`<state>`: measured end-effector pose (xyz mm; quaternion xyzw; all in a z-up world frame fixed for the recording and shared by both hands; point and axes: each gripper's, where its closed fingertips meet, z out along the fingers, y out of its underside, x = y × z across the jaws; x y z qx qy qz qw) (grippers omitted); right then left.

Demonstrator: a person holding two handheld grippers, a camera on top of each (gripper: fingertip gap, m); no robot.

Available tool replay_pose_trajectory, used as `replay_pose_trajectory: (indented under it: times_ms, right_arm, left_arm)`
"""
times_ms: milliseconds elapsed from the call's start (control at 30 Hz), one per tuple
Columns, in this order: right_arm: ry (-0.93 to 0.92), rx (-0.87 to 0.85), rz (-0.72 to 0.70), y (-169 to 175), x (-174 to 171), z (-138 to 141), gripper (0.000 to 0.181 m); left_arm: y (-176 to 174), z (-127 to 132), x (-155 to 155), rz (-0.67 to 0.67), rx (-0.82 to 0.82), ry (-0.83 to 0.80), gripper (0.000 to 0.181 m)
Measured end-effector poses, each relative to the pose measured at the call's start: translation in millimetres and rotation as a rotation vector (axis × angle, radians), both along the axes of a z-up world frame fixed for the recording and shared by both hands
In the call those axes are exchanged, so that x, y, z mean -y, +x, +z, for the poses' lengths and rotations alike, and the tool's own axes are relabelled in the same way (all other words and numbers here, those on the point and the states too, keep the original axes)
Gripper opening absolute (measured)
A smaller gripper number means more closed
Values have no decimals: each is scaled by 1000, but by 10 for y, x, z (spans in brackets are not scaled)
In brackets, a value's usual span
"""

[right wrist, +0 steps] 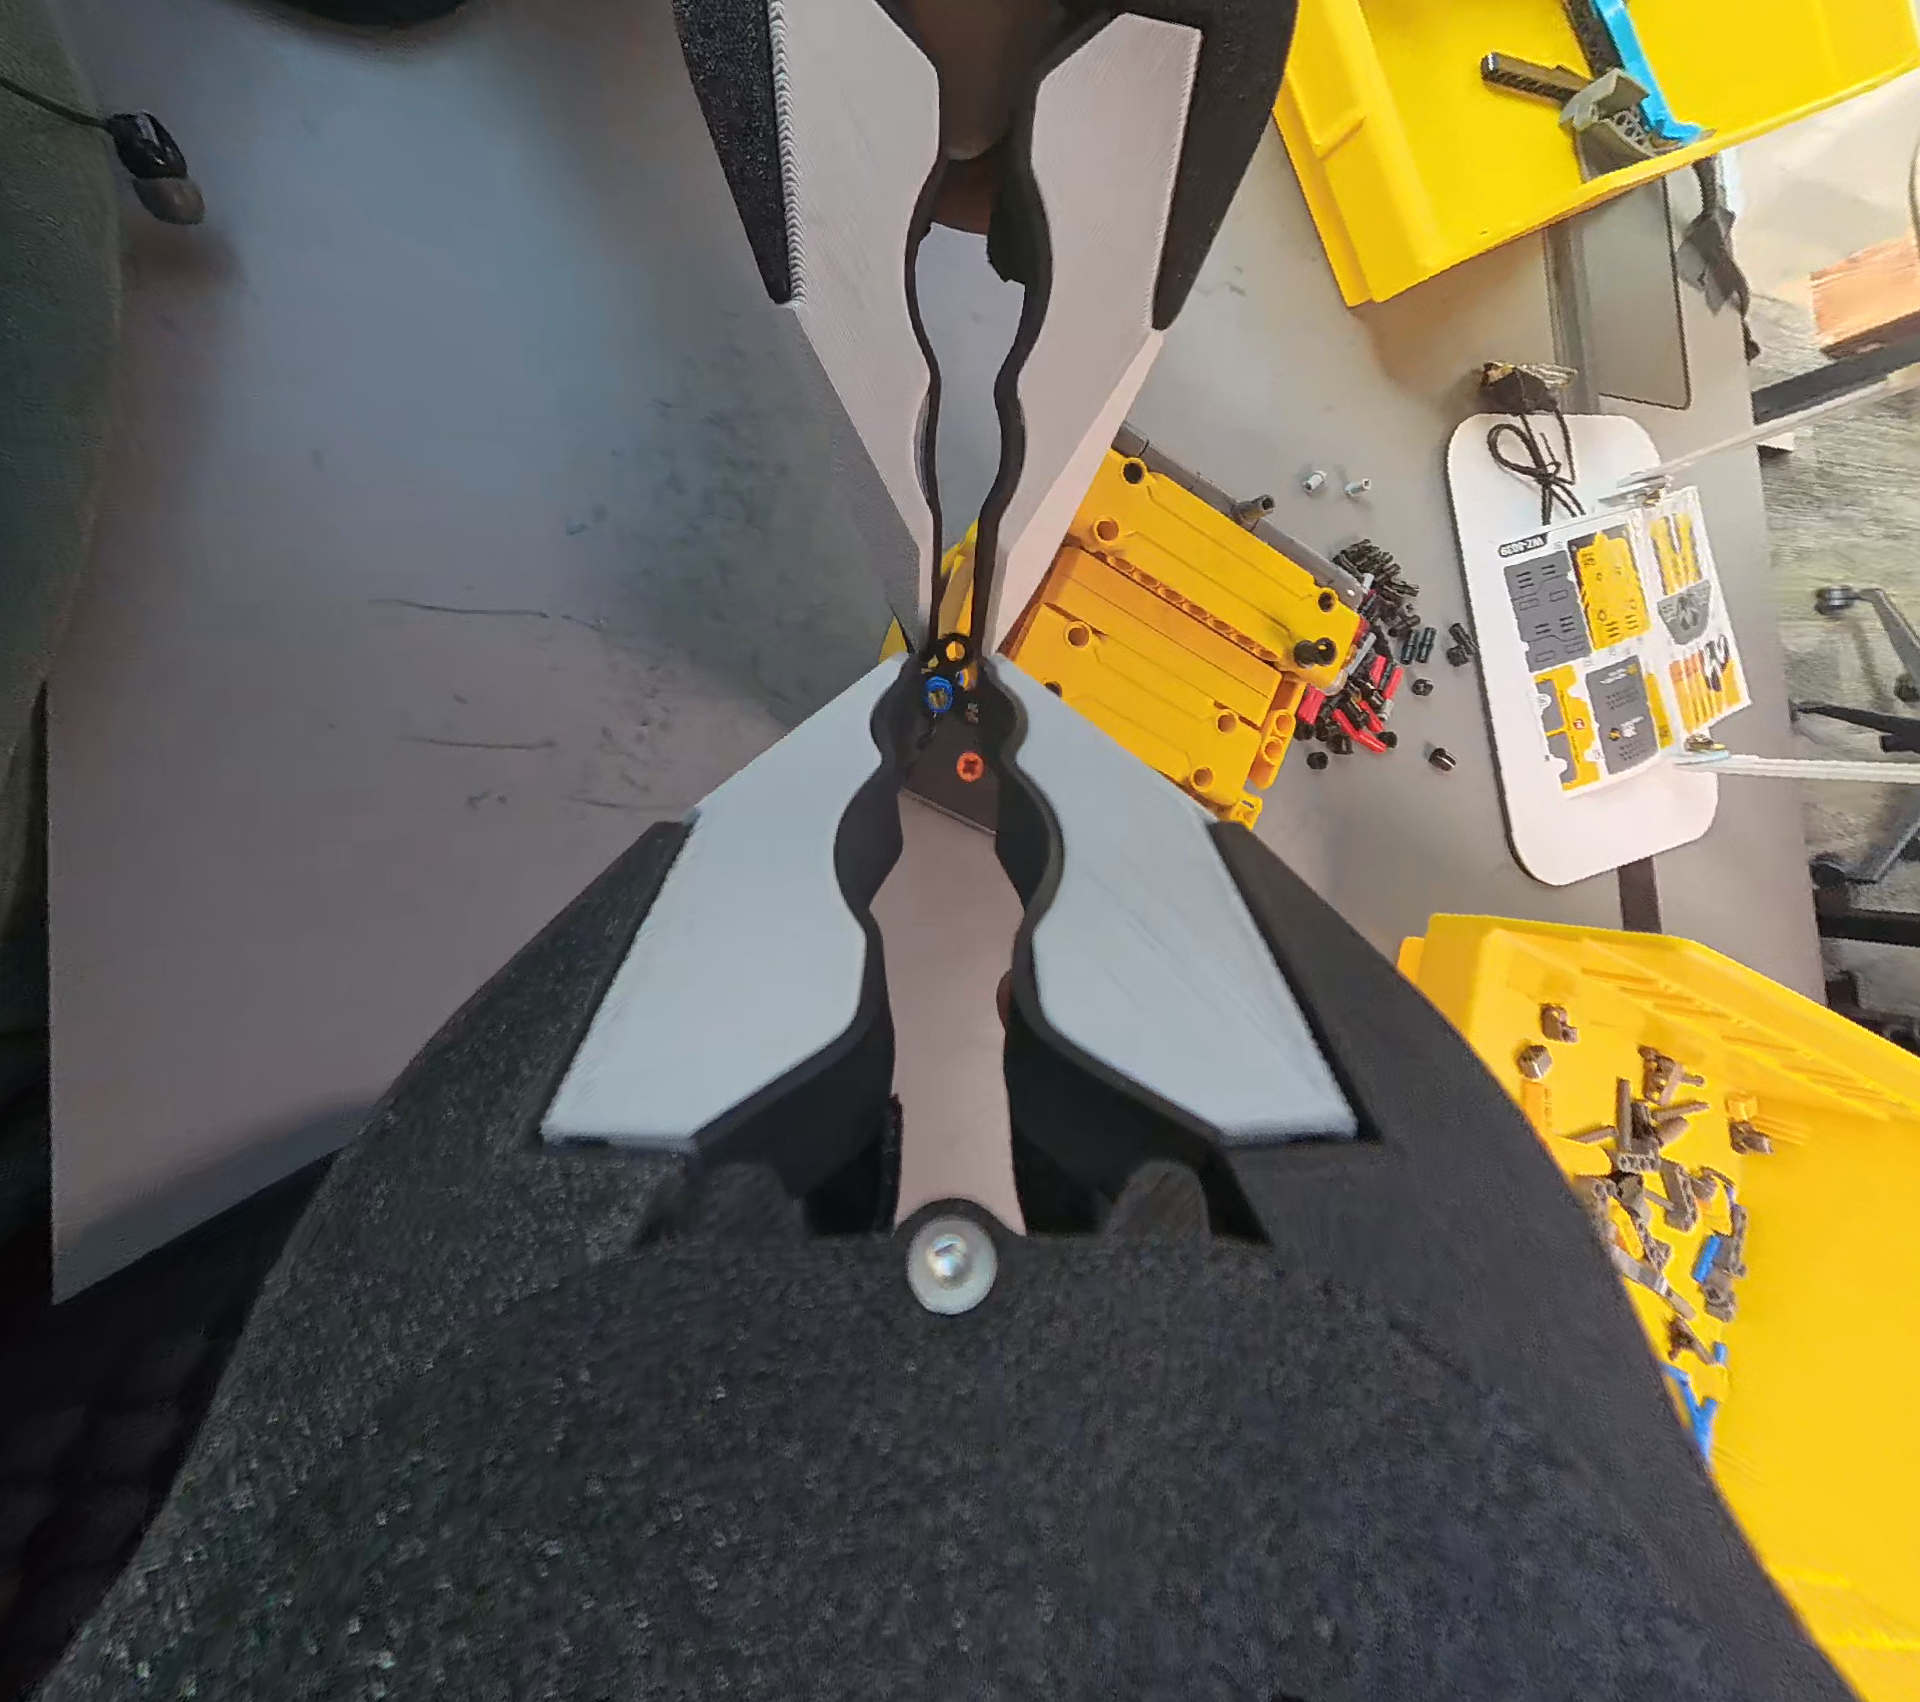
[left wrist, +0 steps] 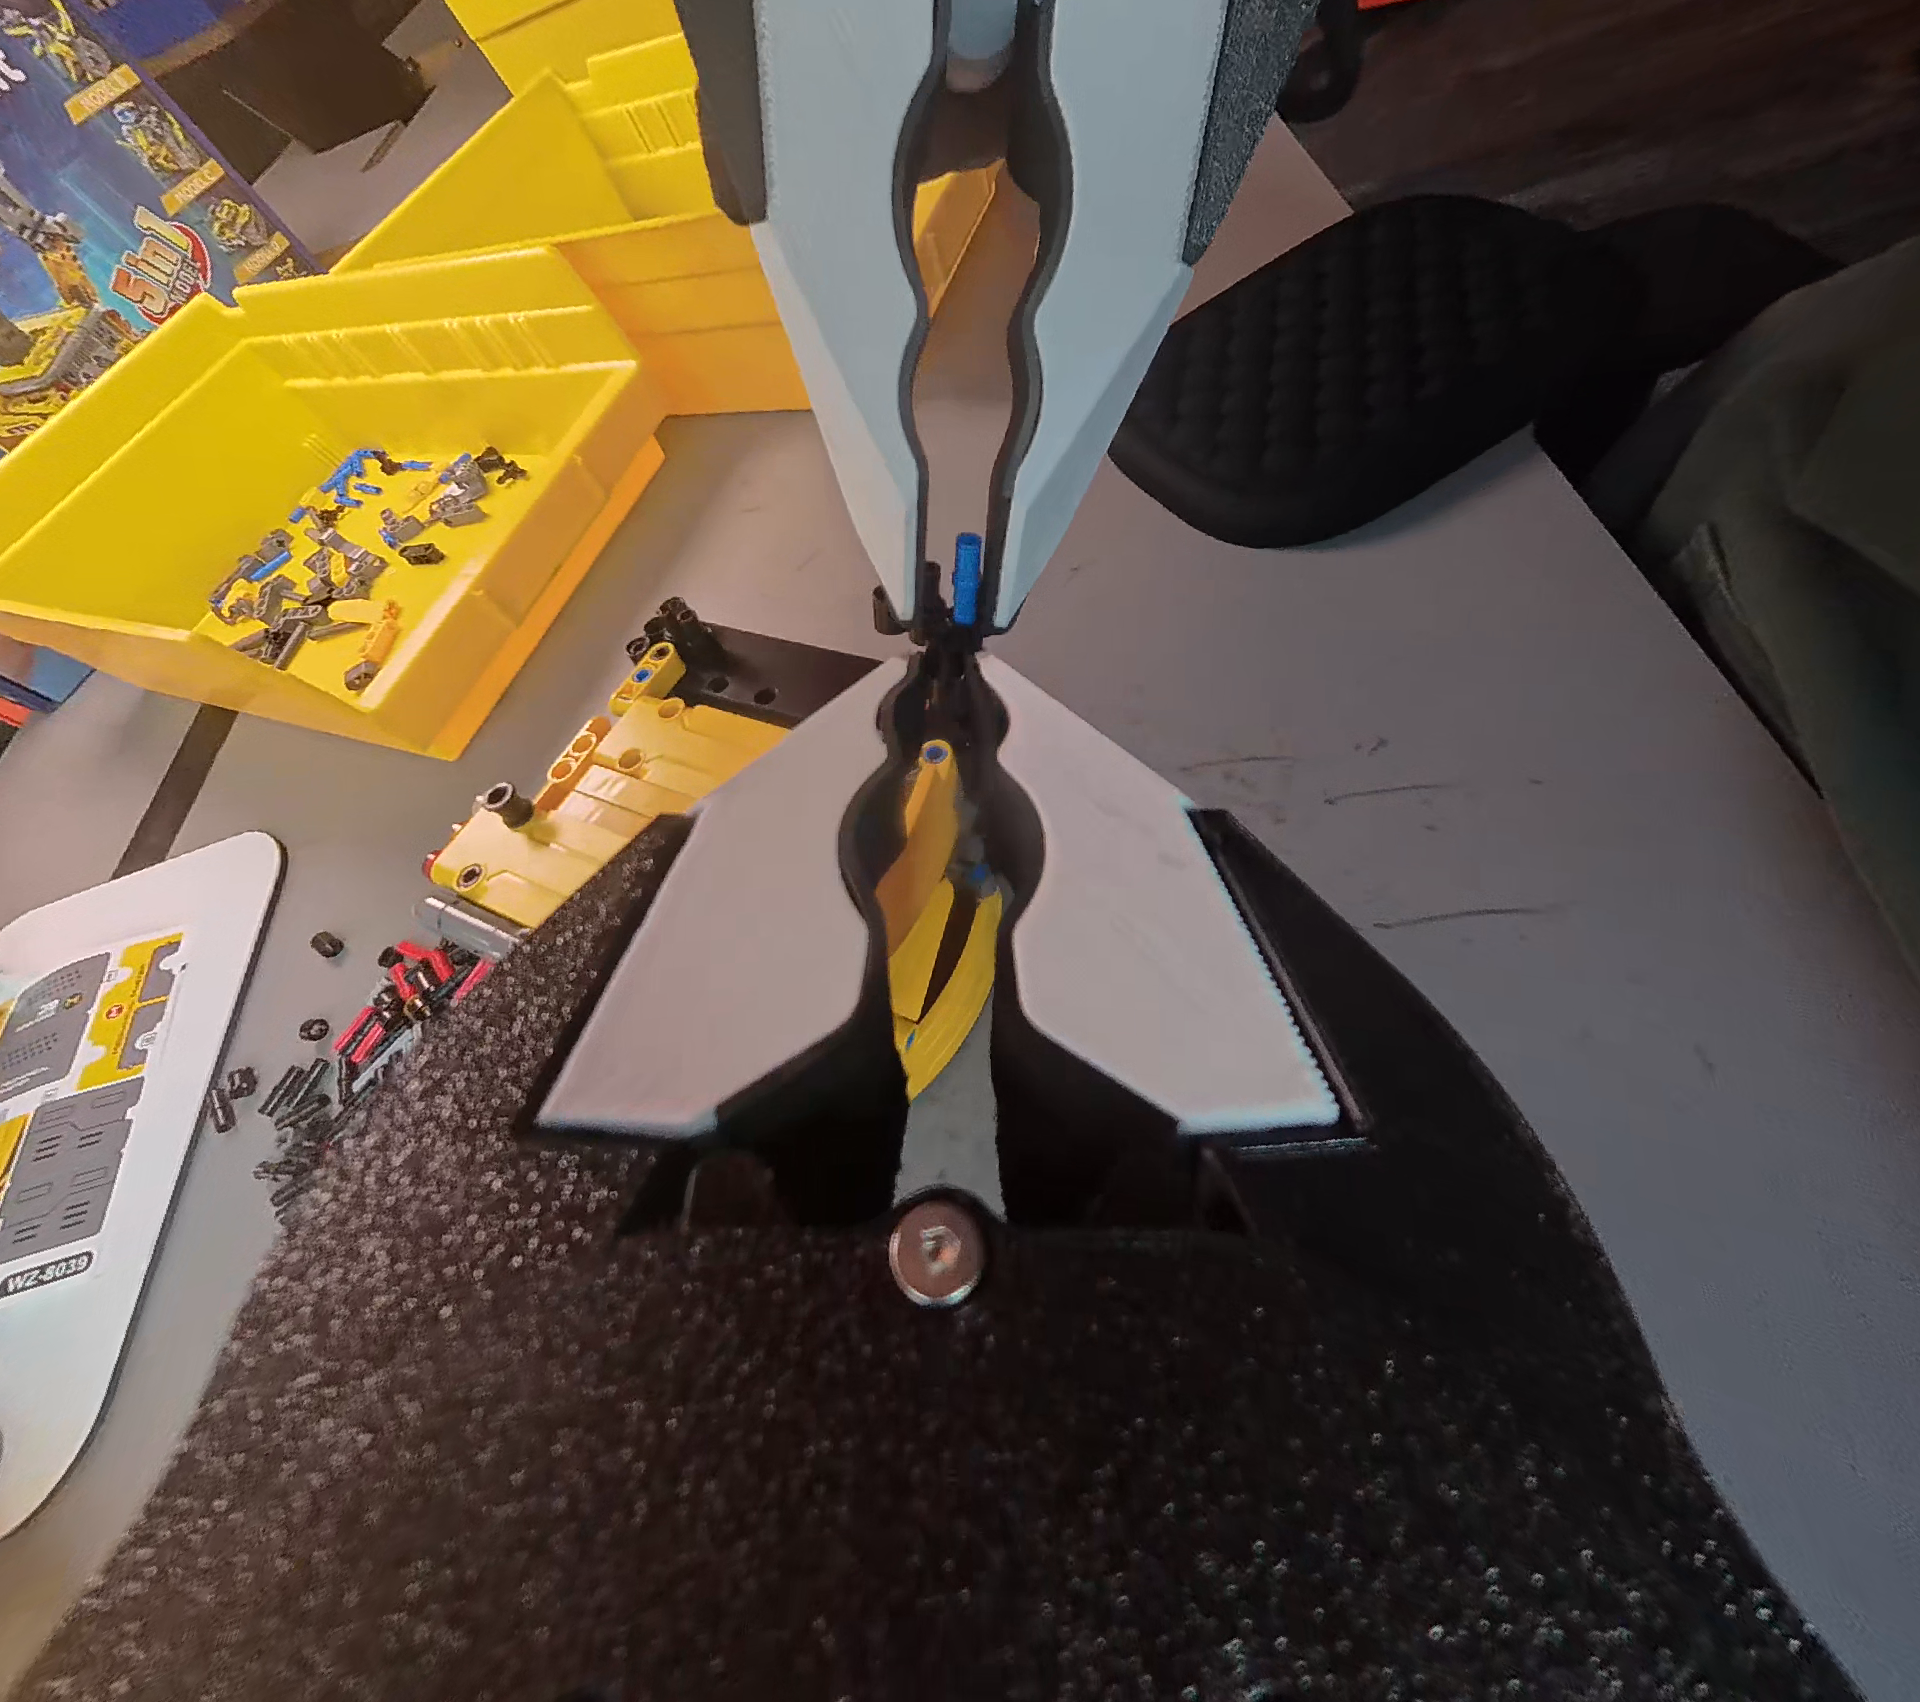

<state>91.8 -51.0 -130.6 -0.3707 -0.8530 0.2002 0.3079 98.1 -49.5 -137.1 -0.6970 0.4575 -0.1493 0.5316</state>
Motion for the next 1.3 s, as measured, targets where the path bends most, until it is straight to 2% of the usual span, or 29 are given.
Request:
replay_pose_trajectory:
  times_ms: [300, 433, 567, 667, 733, 800, 900, 1100, 1200, 1300]
  right_arm:
    - [49, 29, -54, -34, -31, -103, 10]
    - [36, 78, -48, -21, -12, -140, 8]
    - [21, 172, -68, 39, -87, -204, 8]
    - [1, 259, -93, 41, -123, -250, 8]
    - [3, 327, -110, 33, -157, -303, 8]
    - [9, 380, -111, 12, -160, -343, 8]
    - [44, 442, -104, -14, -141, -368, 7]
    - [150, 528, -74, -15, -136, -379, 7]
    - [202, 541, -68, -25, -124, -379, 6]
    - [230, 539, -89, -30, -116, -383, 6]
  left_arm:
    - [-17, -35, -22, 31, -5, 23, 5]
    - [-14, -72, 11, 3, -11, 0, 4]
    - [-236, 57, 11, 1, 21, -46, 37]
    - [-521, 220, -107, 35, 146, -21, 64]
    - [-623, 142, -198, 44, 225, -99, 92]
    - [-662, -48, -284, 56, 244, -168, 104]
    - [-597, -293, -319, 61, 218, -230, 107]
    - [-593, -615, -363, 153, 56, -246, 100]
    - [-611, -660, -414, 224, 72, -247, 84]
    - [-610, -692, -416, 257, 116, -301, 83]
